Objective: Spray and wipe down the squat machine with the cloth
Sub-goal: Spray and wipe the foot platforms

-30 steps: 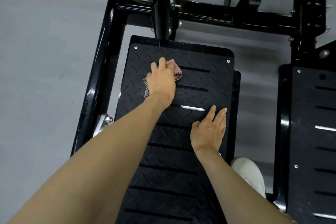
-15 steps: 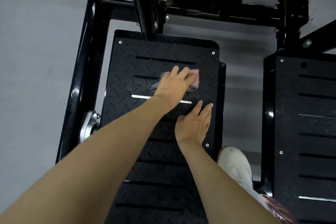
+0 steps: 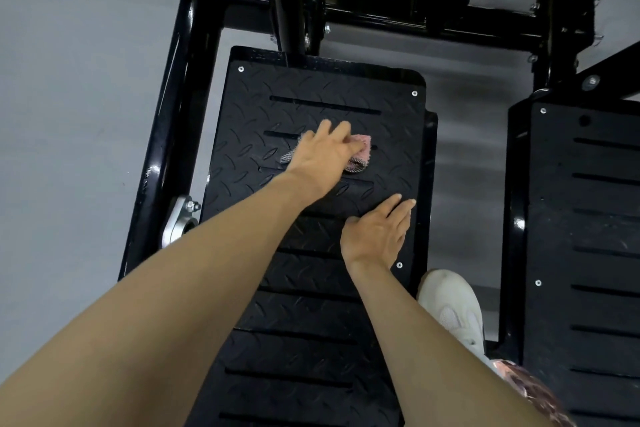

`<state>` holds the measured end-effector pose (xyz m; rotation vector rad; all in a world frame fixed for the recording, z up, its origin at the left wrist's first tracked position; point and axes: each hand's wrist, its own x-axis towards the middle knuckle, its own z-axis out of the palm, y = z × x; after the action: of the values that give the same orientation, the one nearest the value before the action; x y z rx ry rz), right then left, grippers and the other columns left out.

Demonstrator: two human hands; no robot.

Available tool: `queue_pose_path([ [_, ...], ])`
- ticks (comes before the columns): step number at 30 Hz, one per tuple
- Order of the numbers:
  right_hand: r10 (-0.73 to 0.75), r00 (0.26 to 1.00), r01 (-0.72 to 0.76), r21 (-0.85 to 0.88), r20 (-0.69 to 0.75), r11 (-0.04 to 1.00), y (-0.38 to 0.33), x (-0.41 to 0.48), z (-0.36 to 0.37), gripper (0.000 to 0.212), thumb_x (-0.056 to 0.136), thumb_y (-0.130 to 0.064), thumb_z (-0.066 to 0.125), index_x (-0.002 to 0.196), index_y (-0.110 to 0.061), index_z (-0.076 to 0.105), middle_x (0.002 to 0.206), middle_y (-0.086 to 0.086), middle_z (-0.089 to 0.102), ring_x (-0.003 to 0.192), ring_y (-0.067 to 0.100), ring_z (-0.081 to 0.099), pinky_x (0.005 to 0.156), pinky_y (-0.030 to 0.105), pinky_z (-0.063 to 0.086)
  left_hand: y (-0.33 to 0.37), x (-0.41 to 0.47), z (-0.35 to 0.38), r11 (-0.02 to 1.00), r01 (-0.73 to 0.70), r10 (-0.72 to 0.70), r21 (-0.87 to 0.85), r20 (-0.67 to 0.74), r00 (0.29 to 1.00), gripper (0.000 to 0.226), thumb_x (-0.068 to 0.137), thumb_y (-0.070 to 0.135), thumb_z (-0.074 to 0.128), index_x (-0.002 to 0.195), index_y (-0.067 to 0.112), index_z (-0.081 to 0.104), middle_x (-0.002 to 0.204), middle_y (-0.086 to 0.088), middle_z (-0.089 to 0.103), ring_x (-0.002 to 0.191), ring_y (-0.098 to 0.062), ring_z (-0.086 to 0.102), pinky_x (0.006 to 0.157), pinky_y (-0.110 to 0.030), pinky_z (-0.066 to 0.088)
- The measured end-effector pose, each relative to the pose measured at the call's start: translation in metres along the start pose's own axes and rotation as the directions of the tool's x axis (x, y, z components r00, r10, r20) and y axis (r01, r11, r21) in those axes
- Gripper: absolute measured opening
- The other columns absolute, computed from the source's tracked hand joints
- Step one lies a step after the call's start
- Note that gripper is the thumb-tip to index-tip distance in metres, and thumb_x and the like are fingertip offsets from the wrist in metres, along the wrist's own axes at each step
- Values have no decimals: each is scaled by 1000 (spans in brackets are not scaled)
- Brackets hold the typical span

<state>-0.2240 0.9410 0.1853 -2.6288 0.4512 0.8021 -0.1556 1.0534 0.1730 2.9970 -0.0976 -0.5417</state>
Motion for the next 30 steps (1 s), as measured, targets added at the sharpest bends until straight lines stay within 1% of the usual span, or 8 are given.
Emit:
queue_pose_path([
  [6, -23, 1000, 23, 23, -2, 999, -6, -1, 0, 79, 96, -22, 47, 150, -4, -8, 158, 15, -14, 147, 27, -4, 121, 39, 10, -64, -32, 7, 970, 222, -227, -100, -39, 973, 63, 85, -1, 52, 140, 30, 45, 130, -5, 38, 118, -31, 34, 95, -41, 37],
  [10, -34, 999, 33, 10, 14, 999, 1, -5, 5, 77, 96, -20, 45, 151, -4, -7, 157, 16, -15, 147, 26, -5, 121, 39, 10, -96, -54, 17, 895, 405, -432, -189, -132, 892, 61, 82, -7, 53, 134, 24, 53, 124, -9, 44, 111, -34, 39, 84, -40, 39],
  [14, -41, 999, 42, -18, 24, 999, 9, -9, 8, 80, 95, -21, 48, 151, -4, -7, 157, 17, -15, 147, 27, -5, 121, 39, 9, -64, -49, 19, 796, 552, -591, -249, -124, 797, 59, 81, -8, 51, 135, 18, 51, 126, -11, 42, 112, -33, 39, 88, -43, 45],
  [16, -45, 998, 46, -30, 35, 998, 12, -11, 9, 80, 95, -21, 48, 151, -5, -7, 157, 17, -15, 147, 28, -5, 121, 40, 9, -43, -45, 19, 824, 518, -552, -230, -116, 826, 61, 81, -4, 53, 138, 17, 43, 131, -12, 37, 116, -33, 37, 90, -43, 44],
  [18, -55, 997, 57, -44, 48, 997, 14, -13, 11, 80, 95, -21, 48, 151, -7, -6, 157, 16, -16, 147, 28, -7, 120, 41, 10, -39, -46, 22, 920, 376, -389, -115, -133, 911, 68, 81, 0, 59, 142, 17, 35, 134, -11, 34, 118, -32, 37, 91, -42, 43],
  [20, -66, 996, 69, -57, 53, 996, 16, -14, 12, 79, 95, -20, 47, 152, -7, -7, 157, 16, -17, 147, 27, -8, 120, 42, 9, -57, -49, 24, 959, 284, -279, 12, -141, 950, 75, 79, 2, 63, 144, 20, 30, 133, -10, 34, 117, -32, 38, 92, -41, 43],
  [24, -79, 995, 84, -72, 61, 994, 17, -16, 13, 79, 95, -19, 46, 151, -7, -8, 156, 16, -20, 147, 27, -9, 120, 42, 8, -87, -60, 22, 900, 432, -435, -53, -142, 889, 74, 81, -2, 58, 145, 24, 33, 132, -11, 37, 115, -33, 39, 90, -41, 42],
  [30, -79, 996, 83, -91, 47, 992, 19, -14, 10, 79, 95, -19, 48, 152, -8, -6, 156, 17, -19, 147, 28, -7, 120, 41, 9, -40, -45, 22, 803, 555, -584, -217, -103, 805, 58, 83, -1, 52, 137, 15, 38, 131, -13, 36, 115, -32, 38, 82, -40, 45],
])
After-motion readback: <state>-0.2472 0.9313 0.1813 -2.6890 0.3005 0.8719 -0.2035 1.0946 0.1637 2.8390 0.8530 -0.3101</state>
